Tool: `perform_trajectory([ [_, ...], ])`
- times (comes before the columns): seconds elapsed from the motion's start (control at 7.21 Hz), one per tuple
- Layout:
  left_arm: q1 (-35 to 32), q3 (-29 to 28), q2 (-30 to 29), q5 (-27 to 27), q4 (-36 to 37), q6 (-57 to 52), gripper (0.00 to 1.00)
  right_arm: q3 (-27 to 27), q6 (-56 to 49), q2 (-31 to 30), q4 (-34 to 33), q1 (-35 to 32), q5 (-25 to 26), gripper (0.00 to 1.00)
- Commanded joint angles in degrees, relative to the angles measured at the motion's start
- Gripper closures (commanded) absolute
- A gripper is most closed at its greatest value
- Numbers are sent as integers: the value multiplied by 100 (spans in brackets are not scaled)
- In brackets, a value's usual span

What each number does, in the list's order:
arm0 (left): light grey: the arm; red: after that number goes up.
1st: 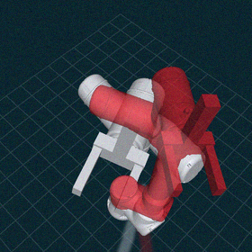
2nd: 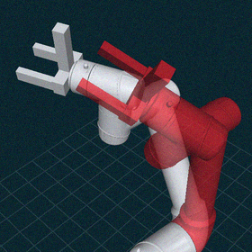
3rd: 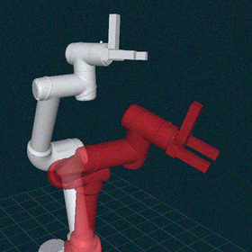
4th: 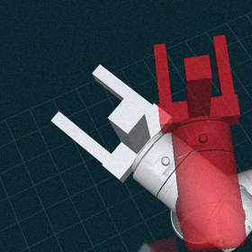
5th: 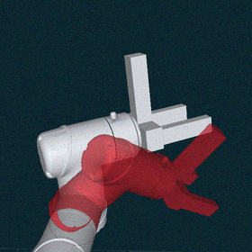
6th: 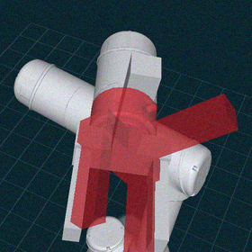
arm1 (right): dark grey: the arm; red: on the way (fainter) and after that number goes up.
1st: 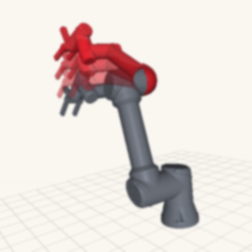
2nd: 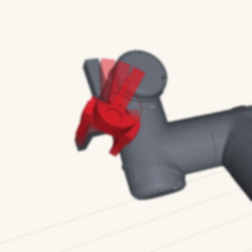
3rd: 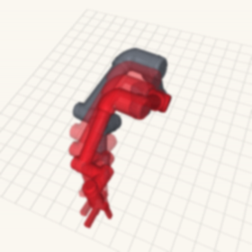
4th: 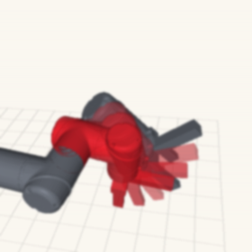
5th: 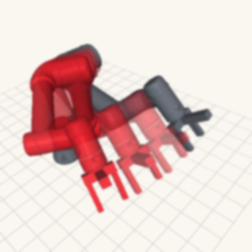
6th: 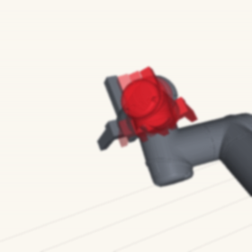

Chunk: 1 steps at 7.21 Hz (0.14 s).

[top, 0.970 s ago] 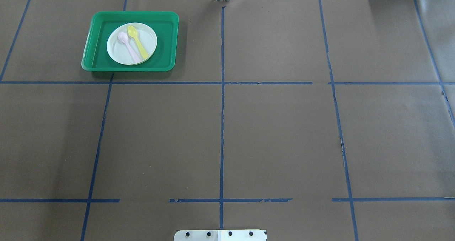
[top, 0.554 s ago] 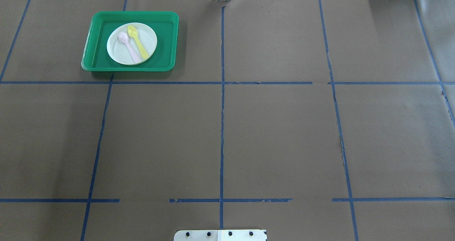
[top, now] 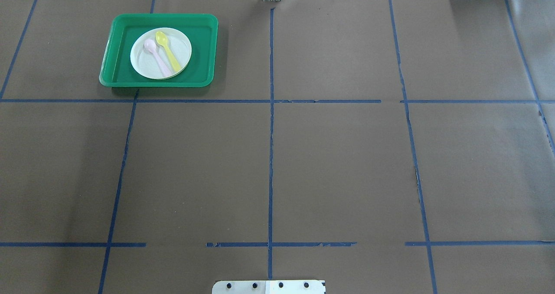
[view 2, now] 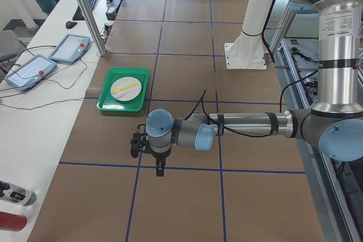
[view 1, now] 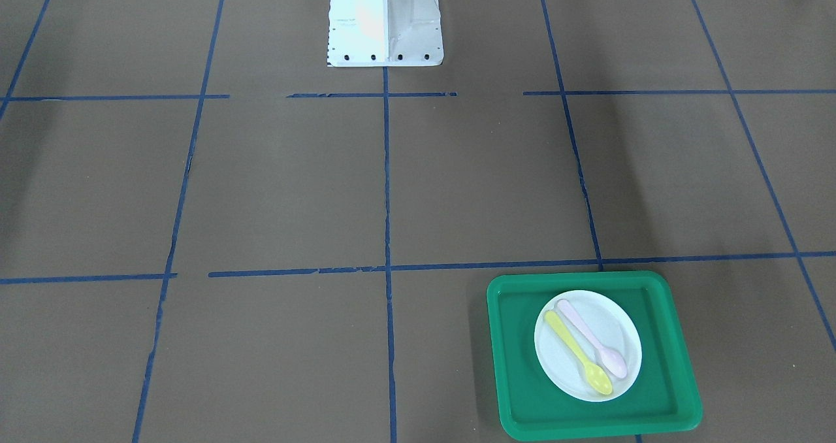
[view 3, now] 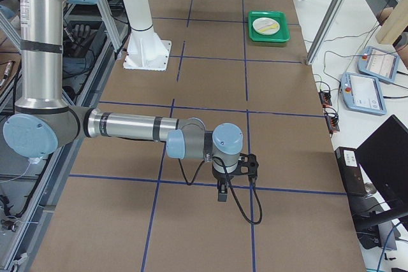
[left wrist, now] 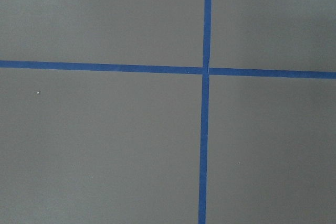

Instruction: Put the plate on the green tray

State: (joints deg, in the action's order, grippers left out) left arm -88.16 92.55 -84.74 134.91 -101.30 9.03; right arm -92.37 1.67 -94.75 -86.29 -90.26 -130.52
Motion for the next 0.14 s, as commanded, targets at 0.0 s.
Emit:
perform_trajectory([
  [0.0, 0, -44, -42, 0, -21, 2, 0, 0, 0, 0, -2, 0, 0, 0],
])
